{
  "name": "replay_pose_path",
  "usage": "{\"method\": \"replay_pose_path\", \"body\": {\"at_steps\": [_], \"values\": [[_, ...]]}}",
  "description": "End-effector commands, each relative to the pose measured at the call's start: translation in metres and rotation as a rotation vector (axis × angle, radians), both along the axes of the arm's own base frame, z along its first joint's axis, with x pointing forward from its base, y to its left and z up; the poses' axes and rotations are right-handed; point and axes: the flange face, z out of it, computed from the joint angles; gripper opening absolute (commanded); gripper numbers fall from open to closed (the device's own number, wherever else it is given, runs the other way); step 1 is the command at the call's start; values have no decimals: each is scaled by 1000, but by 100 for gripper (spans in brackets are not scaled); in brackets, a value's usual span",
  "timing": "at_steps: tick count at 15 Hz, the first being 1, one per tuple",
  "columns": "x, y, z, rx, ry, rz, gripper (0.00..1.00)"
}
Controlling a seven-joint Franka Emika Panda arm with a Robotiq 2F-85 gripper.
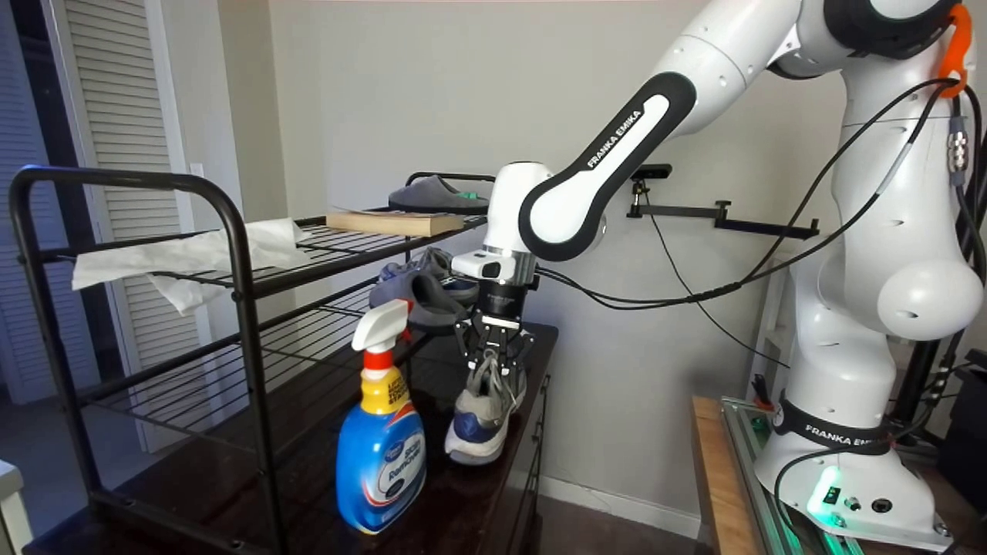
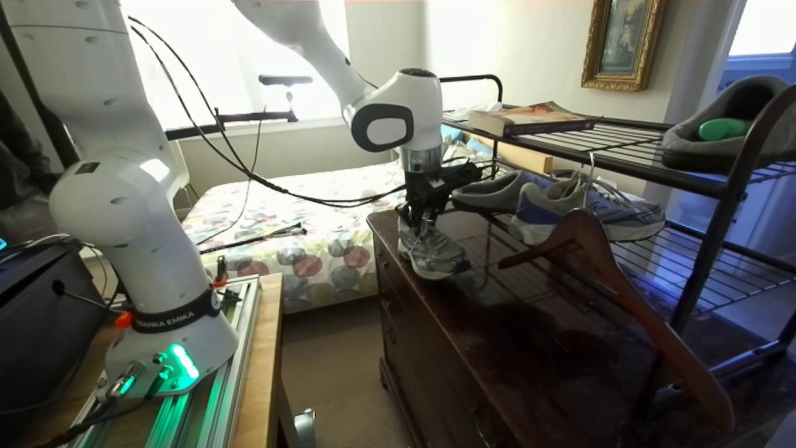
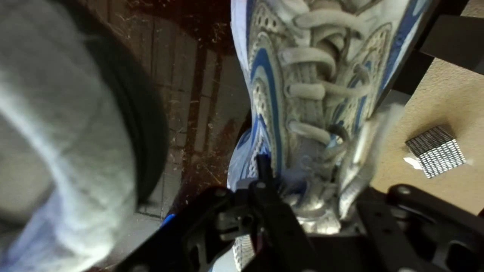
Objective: Remove the shoe from the top rack and put it on the table
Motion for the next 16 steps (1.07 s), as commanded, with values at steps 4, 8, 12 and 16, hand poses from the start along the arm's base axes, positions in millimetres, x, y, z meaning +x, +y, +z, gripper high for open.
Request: {"method": "replay_pose_path", "body": {"at_steps": [4,8,12,16], "values": [[14,6,-11,-6,30,8,57],[1,16,0,-28,44,-16,79],[-20,31,13,-101,69,-72,100],[-45,47,34,-190,52,-106,100]]}}
